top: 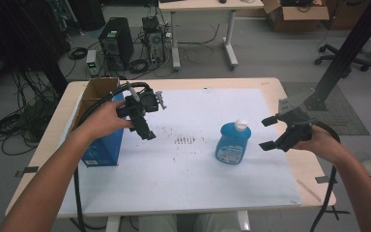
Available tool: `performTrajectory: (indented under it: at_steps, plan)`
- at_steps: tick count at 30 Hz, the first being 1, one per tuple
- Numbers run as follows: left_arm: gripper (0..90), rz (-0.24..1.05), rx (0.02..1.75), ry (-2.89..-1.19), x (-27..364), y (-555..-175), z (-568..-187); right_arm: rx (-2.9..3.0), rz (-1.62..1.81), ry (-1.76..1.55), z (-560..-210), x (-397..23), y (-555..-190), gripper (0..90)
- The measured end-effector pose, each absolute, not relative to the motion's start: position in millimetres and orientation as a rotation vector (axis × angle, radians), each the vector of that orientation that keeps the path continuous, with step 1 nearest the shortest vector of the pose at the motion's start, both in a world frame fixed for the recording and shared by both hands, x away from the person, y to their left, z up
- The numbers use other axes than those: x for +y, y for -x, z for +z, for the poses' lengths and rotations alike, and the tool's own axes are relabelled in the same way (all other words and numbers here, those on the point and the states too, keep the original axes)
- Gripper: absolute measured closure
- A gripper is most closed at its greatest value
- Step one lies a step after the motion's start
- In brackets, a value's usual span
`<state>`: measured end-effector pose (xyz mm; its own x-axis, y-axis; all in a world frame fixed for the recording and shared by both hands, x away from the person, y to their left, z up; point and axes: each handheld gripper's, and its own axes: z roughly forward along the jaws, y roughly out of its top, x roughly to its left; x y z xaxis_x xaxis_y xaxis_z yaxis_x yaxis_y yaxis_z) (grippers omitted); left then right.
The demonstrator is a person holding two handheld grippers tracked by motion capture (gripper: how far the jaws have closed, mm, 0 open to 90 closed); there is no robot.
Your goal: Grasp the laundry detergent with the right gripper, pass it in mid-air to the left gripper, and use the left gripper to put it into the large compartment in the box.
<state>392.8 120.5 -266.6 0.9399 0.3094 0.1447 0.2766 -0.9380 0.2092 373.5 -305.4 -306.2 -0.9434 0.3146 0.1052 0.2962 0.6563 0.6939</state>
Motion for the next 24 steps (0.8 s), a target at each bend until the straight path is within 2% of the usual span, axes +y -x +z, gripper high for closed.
performTrajectory:
  at_steps: [24]
  plan:
    - [5.4,0.266,0.438,-2.912,117.4,-392.5,-267.7,2.725,1.383,-0.557,-334.3,-318.5,-362.5,3.2]
